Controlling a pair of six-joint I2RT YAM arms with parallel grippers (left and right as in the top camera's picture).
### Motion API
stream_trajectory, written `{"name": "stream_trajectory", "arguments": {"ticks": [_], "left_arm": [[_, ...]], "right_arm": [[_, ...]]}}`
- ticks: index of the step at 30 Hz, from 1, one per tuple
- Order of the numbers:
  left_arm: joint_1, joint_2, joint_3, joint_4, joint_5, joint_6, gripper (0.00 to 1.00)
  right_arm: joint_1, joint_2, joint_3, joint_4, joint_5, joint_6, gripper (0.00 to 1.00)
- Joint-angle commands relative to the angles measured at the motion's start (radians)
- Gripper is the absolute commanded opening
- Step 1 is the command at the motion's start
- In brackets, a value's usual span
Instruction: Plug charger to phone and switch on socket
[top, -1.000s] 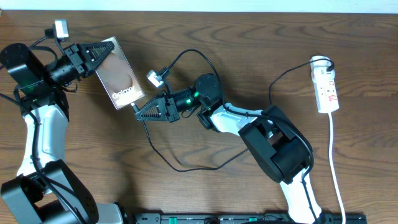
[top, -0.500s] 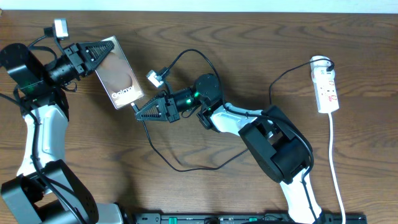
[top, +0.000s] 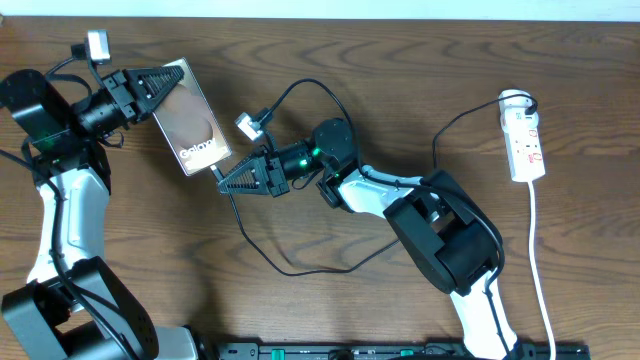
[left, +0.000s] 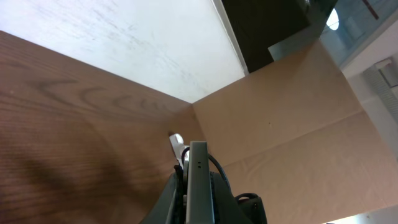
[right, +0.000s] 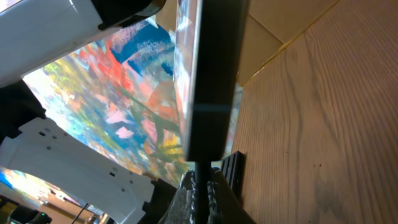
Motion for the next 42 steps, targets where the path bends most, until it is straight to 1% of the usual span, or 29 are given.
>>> {"name": "stream_trajectory", "arguments": {"ticks": [1,18,42], "left_arm": [[0.0,-0.014,0.023,0.012,0.027,-0.008,0.07],[0.0,-0.014,0.023,0.012,0.026,0.019,0.07],[0.0,-0.014,0.022,0.008,0.02,0.019,0.08]], "right_arm": [[-0.002,-0.002,0.006,0.005,0.005,0.004,0.01],[0.007,-0.002,0.006,0.007,0.008,-0.003,0.01],[0.007,-0.002,0.006,0.019,0.005,0.005,0.01]]}}
